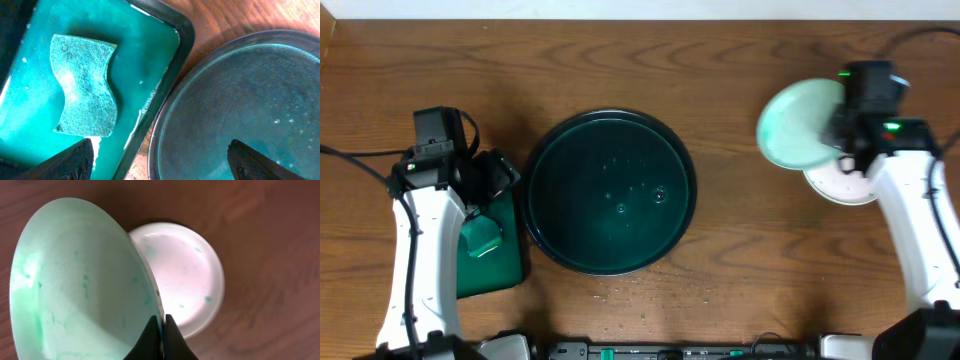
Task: Clean dirty plates on tray and stack at the side
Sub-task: 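Lift the plate and carry it right with the right gripper, then lower the plate onto the stacked plates and open the right gripper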
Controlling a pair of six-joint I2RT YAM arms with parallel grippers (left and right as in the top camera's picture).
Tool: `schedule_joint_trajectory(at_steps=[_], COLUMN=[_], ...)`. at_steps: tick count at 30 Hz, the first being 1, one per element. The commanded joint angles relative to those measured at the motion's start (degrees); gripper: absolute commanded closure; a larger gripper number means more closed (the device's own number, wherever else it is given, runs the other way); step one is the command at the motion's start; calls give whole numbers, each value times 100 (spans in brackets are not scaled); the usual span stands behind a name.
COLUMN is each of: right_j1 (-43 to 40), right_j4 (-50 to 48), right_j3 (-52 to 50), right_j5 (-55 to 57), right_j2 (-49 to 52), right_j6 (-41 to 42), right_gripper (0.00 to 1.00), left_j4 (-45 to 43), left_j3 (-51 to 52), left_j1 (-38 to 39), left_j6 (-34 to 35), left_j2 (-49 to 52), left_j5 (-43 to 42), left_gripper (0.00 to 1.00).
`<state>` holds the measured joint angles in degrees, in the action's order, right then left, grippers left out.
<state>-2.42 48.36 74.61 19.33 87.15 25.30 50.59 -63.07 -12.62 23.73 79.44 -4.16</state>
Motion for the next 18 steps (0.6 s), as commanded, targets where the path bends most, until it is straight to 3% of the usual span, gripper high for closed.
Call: schedule_joint_trajectory(at_steps=[1, 9, 18], right_j1=[-669, -1644, -1775], right_j4=[131, 533, 422], right_j3=[37, 13, -243], right_j5=[-592, -597, -1062], right_j2=[-79, 149, 1248], right_j6=[367, 553, 555], right_gripper=[98, 98, 98], left_j4=[13, 11, 20], left_j3=[-122, -122, -122], left_j1=[13, 13, 13], left_j6=[-94, -94, -94], left_j2=[190, 356, 356], left_j5=[31, 31, 31], left_gripper=[14, 14, 14])
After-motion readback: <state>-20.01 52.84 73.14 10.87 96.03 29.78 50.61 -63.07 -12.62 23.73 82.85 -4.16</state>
